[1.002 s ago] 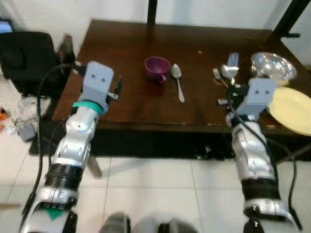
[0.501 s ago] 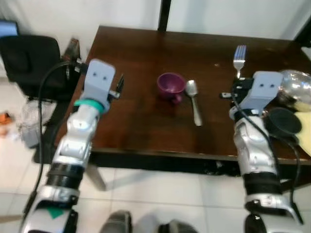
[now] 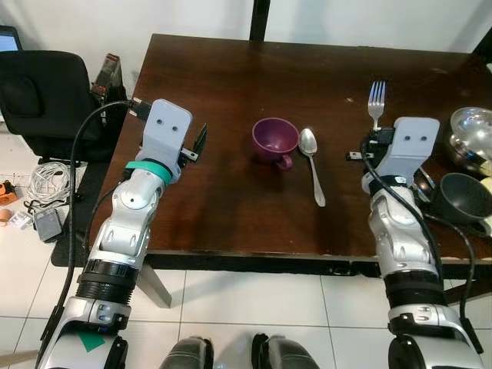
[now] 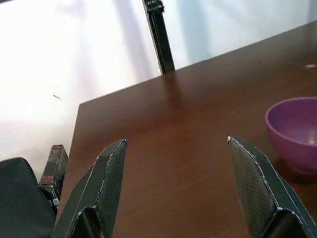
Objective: Setting the table
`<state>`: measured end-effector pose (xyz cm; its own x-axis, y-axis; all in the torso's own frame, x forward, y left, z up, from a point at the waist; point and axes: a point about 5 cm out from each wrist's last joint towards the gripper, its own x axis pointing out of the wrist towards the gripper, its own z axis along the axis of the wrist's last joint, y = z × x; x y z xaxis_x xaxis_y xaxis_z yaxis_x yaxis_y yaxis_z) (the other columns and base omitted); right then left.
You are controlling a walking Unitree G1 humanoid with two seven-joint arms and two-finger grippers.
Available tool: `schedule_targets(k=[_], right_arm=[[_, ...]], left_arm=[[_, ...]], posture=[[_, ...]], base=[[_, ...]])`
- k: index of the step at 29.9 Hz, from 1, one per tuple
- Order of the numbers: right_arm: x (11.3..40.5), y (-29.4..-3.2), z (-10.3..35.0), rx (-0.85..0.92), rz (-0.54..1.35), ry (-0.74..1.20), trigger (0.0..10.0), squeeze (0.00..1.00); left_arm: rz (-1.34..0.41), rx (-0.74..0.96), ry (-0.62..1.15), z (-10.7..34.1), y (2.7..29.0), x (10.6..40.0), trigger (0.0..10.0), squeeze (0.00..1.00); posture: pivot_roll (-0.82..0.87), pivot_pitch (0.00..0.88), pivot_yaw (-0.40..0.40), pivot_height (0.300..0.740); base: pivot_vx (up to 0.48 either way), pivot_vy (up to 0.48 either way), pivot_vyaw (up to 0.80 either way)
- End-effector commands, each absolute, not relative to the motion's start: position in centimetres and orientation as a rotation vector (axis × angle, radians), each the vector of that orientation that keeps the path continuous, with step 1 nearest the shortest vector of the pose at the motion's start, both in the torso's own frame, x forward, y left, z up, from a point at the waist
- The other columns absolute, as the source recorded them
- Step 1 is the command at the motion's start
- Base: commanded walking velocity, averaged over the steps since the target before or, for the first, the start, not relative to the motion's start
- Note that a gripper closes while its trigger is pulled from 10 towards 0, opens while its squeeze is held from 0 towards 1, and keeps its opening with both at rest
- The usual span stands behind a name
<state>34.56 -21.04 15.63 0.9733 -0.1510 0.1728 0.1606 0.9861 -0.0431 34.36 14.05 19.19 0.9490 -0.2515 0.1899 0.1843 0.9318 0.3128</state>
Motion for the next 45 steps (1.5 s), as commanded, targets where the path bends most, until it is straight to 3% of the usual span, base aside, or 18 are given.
schedule_targets(k=[1,9,11,13,15,18,23,42,43,45], right_arm=[[34.8,-21.4,15.4,-0.061,-0.169,-0.152,10.0,0.00],[35.9,-21.1,15.5,-0.055,-0.142,-0.119,10.0,0.00],[36.7,-20.8,15.3,-0.052,-0.111,-0.067,10.0,0.00],[36.7,-20.8,15.3,-0.052,-0.111,-0.067,10.0,0.00],[37.0,-20.8,15.1,-0.039,-0.108,-0.042,10.0,0.00],[37.1,-20.7,15.1,-0.035,-0.113,-0.043,10.0,0.00],[37.5,-20.2,15.6,-0.007,-0.126,-0.068,10.0,0.00],[37.1,-20.4,13.9,-0.013,-0.139,-0.030,10.0,0.00],[37.0,-20.4,13.8,-0.012,-0.140,-0.028,10.0,0.29],[37.0,-20.4,13.8,-0.012,-0.140,-0.028,10.0,0.29]], left_arm=[[-0.240,0.282,-0.213,18.9,13.9,34.2,10.0,0.00],[-0.351,0.291,-0.219,19.7,13.2,33.5,10.0,0.00],[-0.573,0.317,-0.181,21.0,13.1,31.9,10.0,0.00],[-0.573,0.317,-0.181,21.0,13.1,31.9,10.0,0.00],[-0.714,0.319,-0.140,21.9,13.7,30.5,10.0,0.00],[-0.768,0.300,-0.128,22.4,13.9,29.8,10.0,0.00],[-0.914,0.236,-0.120,23.6,12.6,28.3,10.0,0.00],[-1.002,0.256,-0.040,24.2,12.2,27.3,10.0,0.00],[-1.000,0.256,-0.038,24.2,12.2,27.3,10.0,0.00],[-1.000,0.256,-0.038,24.2,12.2,27.3,10.0,0.00]], posture=[[0.07,0.022,0.015,0.740],[0.10,0.088,0.018,0.740],[0.12,0.126,0.020,0.740],[0.12,0.126,0.020,0.740],[0.13,0.147,0.031,0.740],[0.12,0.169,0.047,0.740],[0.12,0.216,0.075,0.740],[0.12,0.233,0.097,0.740],[0.13,0.228,0.097,0.740],[0.13,0.228,0.097,0.740]], base=[[0.000,0.000,0.00],[0.000,0.000,0.00],[0.000,0.000,0.00],[0.000,0.000,0.00],[0.000,0.000,0.00],[0.000,0.000,0.00],[0.000,0.000,0.00],[0.000,0.000,0.00],[0.000,0.000,0.00],[0.000,0.000,0.00]])
